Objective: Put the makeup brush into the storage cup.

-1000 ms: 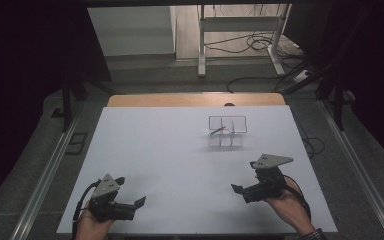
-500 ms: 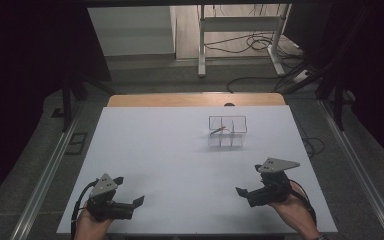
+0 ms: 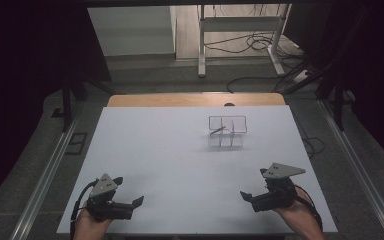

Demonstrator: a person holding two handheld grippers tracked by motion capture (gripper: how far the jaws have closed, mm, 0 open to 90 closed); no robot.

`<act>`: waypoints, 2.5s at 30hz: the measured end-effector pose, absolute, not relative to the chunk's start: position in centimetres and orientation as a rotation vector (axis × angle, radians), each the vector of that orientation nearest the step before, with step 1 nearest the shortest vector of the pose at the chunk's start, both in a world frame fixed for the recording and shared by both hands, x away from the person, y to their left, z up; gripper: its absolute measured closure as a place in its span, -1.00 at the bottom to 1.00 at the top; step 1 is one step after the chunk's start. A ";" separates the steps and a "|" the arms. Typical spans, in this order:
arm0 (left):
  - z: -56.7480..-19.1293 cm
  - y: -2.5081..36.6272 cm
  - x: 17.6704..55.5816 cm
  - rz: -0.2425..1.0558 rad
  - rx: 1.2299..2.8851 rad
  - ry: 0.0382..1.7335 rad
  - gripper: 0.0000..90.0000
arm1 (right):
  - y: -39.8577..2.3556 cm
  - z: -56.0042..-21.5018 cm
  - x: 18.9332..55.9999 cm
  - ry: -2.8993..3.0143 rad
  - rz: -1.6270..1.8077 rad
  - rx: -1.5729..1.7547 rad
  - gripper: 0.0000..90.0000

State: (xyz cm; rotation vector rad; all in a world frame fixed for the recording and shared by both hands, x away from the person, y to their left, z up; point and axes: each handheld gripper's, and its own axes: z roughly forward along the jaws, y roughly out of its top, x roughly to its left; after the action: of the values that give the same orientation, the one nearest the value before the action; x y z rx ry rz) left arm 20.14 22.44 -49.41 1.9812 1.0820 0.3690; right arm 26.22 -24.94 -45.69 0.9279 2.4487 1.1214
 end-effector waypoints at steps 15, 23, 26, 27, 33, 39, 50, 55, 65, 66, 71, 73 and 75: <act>-49.4 22.4 20.2 0.368 1.989 1.082 -0.95 | -26.3 -45.7 25.1 2.418 1.114 0.963 -1.00; -49.4 22.3 20.2 0.369 1.989 1.082 -0.95 | -27.1 -45.8 24.7 2.401 1.110 0.984 -1.00; -49.4 22.3 20.2 0.368 1.989 1.082 -0.94 | -27.3 -45.8 24.5 2.394 1.104 0.988 -1.00; -49.4 22.3 20.2 0.368 1.989 1.082 -0.94 | -27.4 -45.9 24.5 2.393 1.103 0.989 -1.00; -49.4 22.3 20.2 0.369 1.990 1.081 -0.94 | -27.9 -46.0 24.1 2.386 1.092 0.995 -1.00; -49.4 22.3 20.2 0.370 1.990 1.081 -0.94 | -28.4 -46.1 23.7 2.380 1.075 1.001 -1.00; -49.4 22.3 20.2 0.369 1.990 1.081 -0.95 | -29.3 -46.5 23.1 2.363 1.063 1.017 -1.00; -49.4 22.3 20.2 0.369 1.991 1.079 -0.95 | -29.7 -46.6 22.8 2.356 1.062 1.026 -1.00; -49.5 22.3 20.2 0.369 1.992 1.073 -0.95 | -30.5 -47.0 22.2 2.354 1.049 1.048 -1.00; -49.5 22.3 20.2 0.369 1.992 1.074 -0.95 | -30.6 -47.1 22.2 2.354 1.043 1.045 -1.00; -49.5 22.3 20.2 0.367 1.993 1.073 -0.95 | -30.9 -47.6 22.1 2.374 1.018 1.067 -1.00; -49.5 22.3 20.2 0.368 1.993 1.072 -0.95 | -31.0 -47.6 22.2 2.378 1.022 1.070 -1.00; -49.5 22.3 20.2 0.369 1.993 1.073 -0.95 | -31.0 -47.6 22.2 2.379 1.020 1.072 -1.00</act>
State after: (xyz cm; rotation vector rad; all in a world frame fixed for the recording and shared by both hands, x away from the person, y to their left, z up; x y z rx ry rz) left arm 20.24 22.26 -49.47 1.9934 1.0728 0.3686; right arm 22.20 -30.99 -47.60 1.0717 2.3789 1.0198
